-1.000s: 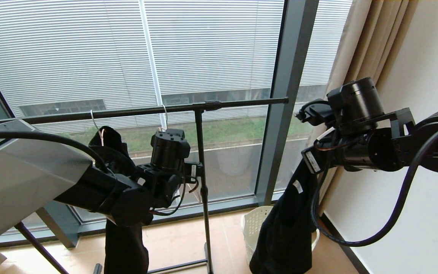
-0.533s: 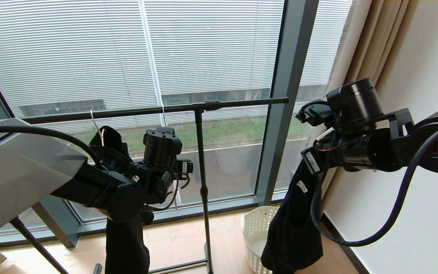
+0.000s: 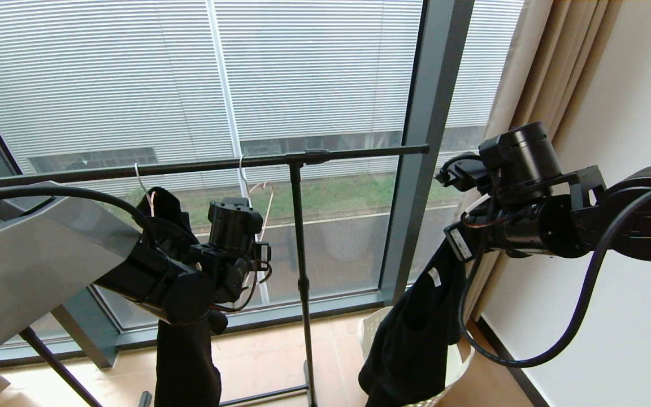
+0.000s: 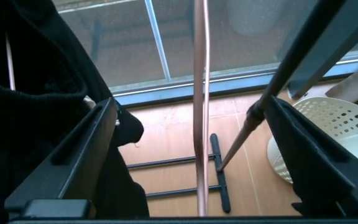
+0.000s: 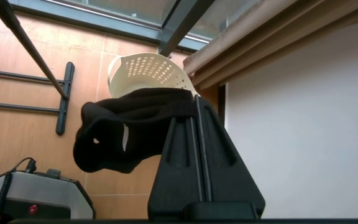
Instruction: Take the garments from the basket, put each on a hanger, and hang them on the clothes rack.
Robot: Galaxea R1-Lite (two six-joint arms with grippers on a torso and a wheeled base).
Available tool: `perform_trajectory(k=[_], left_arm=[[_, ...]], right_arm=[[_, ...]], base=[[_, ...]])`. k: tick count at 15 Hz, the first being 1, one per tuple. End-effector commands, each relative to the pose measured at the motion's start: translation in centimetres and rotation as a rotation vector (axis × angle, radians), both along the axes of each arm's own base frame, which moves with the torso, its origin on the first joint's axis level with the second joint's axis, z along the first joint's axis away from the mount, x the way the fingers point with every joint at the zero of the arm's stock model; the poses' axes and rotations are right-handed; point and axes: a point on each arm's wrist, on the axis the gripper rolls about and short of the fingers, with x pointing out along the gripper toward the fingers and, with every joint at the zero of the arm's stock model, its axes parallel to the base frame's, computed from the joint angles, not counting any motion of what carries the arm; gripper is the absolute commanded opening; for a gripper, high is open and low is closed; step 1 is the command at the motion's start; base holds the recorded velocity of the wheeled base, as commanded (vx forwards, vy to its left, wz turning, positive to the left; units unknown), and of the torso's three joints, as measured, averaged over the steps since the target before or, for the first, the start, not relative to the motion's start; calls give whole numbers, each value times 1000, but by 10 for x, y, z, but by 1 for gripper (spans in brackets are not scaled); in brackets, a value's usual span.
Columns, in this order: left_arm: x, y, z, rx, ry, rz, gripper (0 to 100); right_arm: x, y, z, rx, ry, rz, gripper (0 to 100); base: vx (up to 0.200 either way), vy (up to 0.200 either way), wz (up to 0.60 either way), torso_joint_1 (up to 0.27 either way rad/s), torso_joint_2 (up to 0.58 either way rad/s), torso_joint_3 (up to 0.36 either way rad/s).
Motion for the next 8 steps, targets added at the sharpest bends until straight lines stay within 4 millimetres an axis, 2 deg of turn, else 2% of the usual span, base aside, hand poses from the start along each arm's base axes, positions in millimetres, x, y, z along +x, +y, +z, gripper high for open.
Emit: perform_trajectory(k=[1, 5, 8], left_arm=[[1, 1, -1, 0, 1, 2, 0], [0, 1, 0, -1, 0, 2, 0], [-4, 2, 11, -11, -22, 2, 0]], right_arm=[[2, 1, -4, -6, 11, 0, 0], [2, 1, -4, -6, 11, 1, 0], [2, 1, -4, -6, 11, 1, 0]], base=[[0, 0, 0, 0, 0, 0], [0, 0, 0, 0, 0, 0], [0, 0, 0, 0, 0, 0]])
